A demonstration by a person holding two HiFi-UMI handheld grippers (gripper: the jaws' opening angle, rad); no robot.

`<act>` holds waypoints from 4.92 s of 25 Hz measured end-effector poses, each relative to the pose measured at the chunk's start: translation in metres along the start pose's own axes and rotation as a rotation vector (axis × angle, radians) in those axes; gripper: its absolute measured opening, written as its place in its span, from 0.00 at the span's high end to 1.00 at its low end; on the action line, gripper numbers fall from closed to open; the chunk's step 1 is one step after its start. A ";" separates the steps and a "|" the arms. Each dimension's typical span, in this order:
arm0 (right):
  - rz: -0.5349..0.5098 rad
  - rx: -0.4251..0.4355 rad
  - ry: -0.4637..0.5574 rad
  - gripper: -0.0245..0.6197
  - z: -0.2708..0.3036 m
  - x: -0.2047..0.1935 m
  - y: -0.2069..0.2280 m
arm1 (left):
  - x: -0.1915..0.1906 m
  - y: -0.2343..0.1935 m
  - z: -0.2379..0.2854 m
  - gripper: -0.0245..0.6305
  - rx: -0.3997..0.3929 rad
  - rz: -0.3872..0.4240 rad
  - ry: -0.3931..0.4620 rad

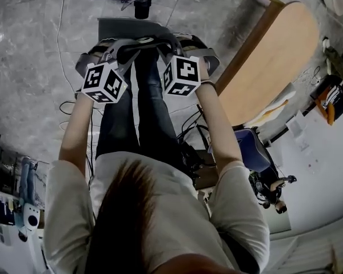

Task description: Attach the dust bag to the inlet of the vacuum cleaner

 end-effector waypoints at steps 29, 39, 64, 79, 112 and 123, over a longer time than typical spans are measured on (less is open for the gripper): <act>0.172 -0.076 -0.002 0.91 0.108 -0.031 0.019 | -0.077 -0.014 0.086 0.90 0.069 -0.012 -0.153; 0.208 -0.120 0.013 0.91 0.107 -0.025 0.032 | -0.080 -0.030 0.086 0.89 0.102 -0.012 -0.161; 0.331 -0.131 0.066 0.91 0.110 -0.021 0.050 | -0.082 -0.058 0.086 0.86 0.104 0.030 -0.209; 0.272 -0.143 0.057 0.89 0.112 -0.017 0.069 | -0.092 -0.055 0.089 0.86 0.187 -0.195 -0.184; 0.632 -0.238 0.149 0.89 0.114 -0.029 0.072 | -0.090 -0.073 0.100 0.83 0.151 -0.185 -0.133; 0.497 -0.229 0.128 0.88 0.115 -0.024 0.083 | -0.089 -0.060 0.101 0.83 0.316 -0.392 -0.106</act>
Point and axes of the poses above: the fingertips, and each gripper's own axes: z forward along the fingers, y to its right, x out of its top, the point moved 8 cm from there along -z, backward along the fingers, and after that the axes turned 11 degrees about z, right-handed, at the moved point
